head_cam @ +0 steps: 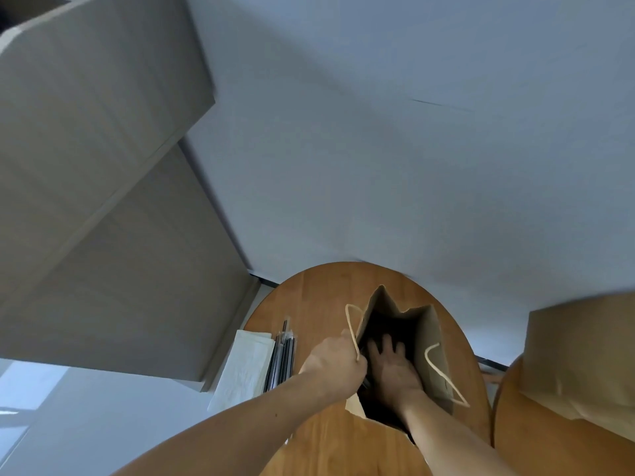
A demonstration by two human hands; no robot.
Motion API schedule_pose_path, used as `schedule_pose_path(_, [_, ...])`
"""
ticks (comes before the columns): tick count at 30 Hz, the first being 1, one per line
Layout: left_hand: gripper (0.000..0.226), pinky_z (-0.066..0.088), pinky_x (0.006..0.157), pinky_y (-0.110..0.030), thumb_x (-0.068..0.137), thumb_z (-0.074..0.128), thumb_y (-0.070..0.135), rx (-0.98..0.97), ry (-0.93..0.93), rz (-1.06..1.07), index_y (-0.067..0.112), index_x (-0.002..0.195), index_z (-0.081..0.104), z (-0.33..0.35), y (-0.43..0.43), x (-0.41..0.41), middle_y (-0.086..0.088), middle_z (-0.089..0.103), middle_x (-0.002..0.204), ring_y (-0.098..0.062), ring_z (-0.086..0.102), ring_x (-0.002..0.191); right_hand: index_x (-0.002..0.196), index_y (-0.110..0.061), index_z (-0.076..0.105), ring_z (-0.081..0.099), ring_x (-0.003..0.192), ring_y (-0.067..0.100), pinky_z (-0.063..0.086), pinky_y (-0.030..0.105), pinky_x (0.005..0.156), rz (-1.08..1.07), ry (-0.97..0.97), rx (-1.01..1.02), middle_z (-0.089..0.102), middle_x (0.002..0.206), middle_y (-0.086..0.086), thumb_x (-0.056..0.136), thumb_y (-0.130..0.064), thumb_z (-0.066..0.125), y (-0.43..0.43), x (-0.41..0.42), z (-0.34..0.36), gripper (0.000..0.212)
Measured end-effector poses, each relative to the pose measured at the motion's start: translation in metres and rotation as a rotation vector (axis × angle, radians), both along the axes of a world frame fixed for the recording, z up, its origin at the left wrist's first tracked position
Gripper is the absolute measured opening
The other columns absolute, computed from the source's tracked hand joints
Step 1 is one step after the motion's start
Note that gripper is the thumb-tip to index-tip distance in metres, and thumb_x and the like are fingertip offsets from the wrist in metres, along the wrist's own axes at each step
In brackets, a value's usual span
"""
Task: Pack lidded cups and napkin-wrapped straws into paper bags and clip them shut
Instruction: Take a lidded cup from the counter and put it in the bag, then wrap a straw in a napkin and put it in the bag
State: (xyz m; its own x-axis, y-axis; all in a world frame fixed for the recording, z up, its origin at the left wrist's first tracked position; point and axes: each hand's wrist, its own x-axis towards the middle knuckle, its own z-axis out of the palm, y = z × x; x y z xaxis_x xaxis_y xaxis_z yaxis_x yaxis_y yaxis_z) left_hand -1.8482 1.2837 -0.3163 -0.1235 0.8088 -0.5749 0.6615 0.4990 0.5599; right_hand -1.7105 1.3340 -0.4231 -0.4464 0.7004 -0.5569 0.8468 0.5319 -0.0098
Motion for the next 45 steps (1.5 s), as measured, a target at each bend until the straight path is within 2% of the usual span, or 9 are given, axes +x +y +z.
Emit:
schedule_pose_path(5, [0.021,0.062,0.073,-0.039,0.097,0.046,0.029,-0.004,0.003,-0.024,0.016,0.113,0.05,0.002,0.003,-0.004,-0.007,0.064,0.092,-0.022,0.07,0.078,0.153,-0.02,0.011,0.029,0.137,0.04,0.03,0.048,0.112,-0.107,0.018,-0.103,0.017,0.154,0.016,0.085,-0.05,0.061,0.003,-0.005,0.025,0.09])
schedule_pose_path(8, [0.026,0.061,0.076,-0.041,0.096,0.047,0.032,-0.028,-0.02,-0.046,0.014,0.113,0.051,0.005,0.004,-0.007,-0.009,0.066,0.094,-0.023,0.07,0.081,0.147,-0.017,0.033,0.034,0.137,0.035,0.033,0.043,0.112,-0.249,0.152,-0.191,0.029,0.152,0.016,0.091,-0.034,0.059,0.007,-0.014,0.066,0.064])
schedule_pose_path(15, [0.05,0.057,0.082,-0.033,0.084,0.068,0.038,-0.057,-0.129,-0.276,0.019,0.127,0.049,0.017,0.013,-0.025,-0.005,0.066,0.107,-0.02,0.066,0.092,0.128,-0.016,0.057,0.06,0.11,0.023,0.044,0.014,0.07,-0.438,0.461,0.033,0.058,0.13,0.004,0.097,-0.015,0.049,0.025,-0.01,0.179,0.031])
schedule_pose_path(18, [0.079,0.049,0.09,-0.032,0.083,0.07,0.041,-0.086,-0.025,-0.373,0.022,0.148,0.029,0.02,0.021,-0.04,-0.008,0.057,0.133,-0.022,0.057,0.111,0.14,-0.014,0.049,0.049,0.128,0.023,0.039,0.024,0.096,-0.552,0.651,0.073,0.05,0.143,0.006,0.1,-0.014,0.042,0.033,-0.013,0.215,0.041])
schedule_pose_path(22, [0.068,0.043,0.084,-0.026,0.088,0.063,0.039,0.018,0.096,-0.338,0.016,0.145,0.035,0.03,0.029,-0.075,-0.005,0.052,0.138,-0.021,0.054,0.115,0.142,-0.015,0.046,0.045,0.132,0.018,0.032,0.024,0.101,-0.555,0.787,0.096,0.047,0.146,0.003,0.103,-0.026,0.041,0.034,-0.035,0.227,0.041])
schedule_pose_path(27, [0.018,0.046,0.063,-0.03,0.09,0.052,0.027,0.101,0.132,-0.097,0.012,0.095,0.06,0.024,0.014,-0.131,-0.001,0.067,0.092,-0.016,0.058,0.077,0.134,-0.018,0.055,0.055,0.117,0.014,0.042,0.024,0.098,-0.452,0.873,-0.001,0.057,0.131,-0.003,0.099,-0.034,0.05,0.006,-0.101,0.19,0.038])
schedule_pose_path(31, [0.018,0.055,0.075,-0.039,0.092,0.047,0.027,-0.039,0.136,-0.004,0.019,0.088,0.063,-0.007,-0.02,-0.17,-0.003,0.068,0.092,-0.024,0.065,0.081,0.077,-0.024,0.057,0.051,0.064,0.001,0.038,0.007,0.052,-0.432,0.817,-0.185,0.056,0.072,-0.014,0.095,-0.022,0.054,-0.019,-0.155,0.128,0.018])
schedule_pose_path(37, [0.039,0.04,0.061,-0.021,0.09,0.048,0.029,-0.157,0.124,0.2,0.026,0.129,0.056,-0.062,-0.051,-0.202,0.004,0.06,0.122,-0.013,0.053,0.088,0.062,-0.017,0.045,0.045,0.044,0.009,0.035,0.023,0.045,-0.541,0.458,-0.379,0.049,0.057,-0.004,0.095,-0.03,0.055,-0.062,-0.185,-0.001,0.037])
schedule_pose_path(45, [0.035,0.054,0.079,-0.031,0.091,0.054,0.019,-0.189,-0.005,0.375,0.021,0.126,0.059,-0.11,-0.064,-0.215,0.0,0.06,0.115,-0.017,0.061,0.087,0.068,-0.017,0.049,0.048,0.048,0.014,0.028,0.02,0.041,-0.623,0.303,-0.354,0.05,0.059,-0.004,0.088,-0.046,0.059,-0.098,-0.211,-0.085,0.036])
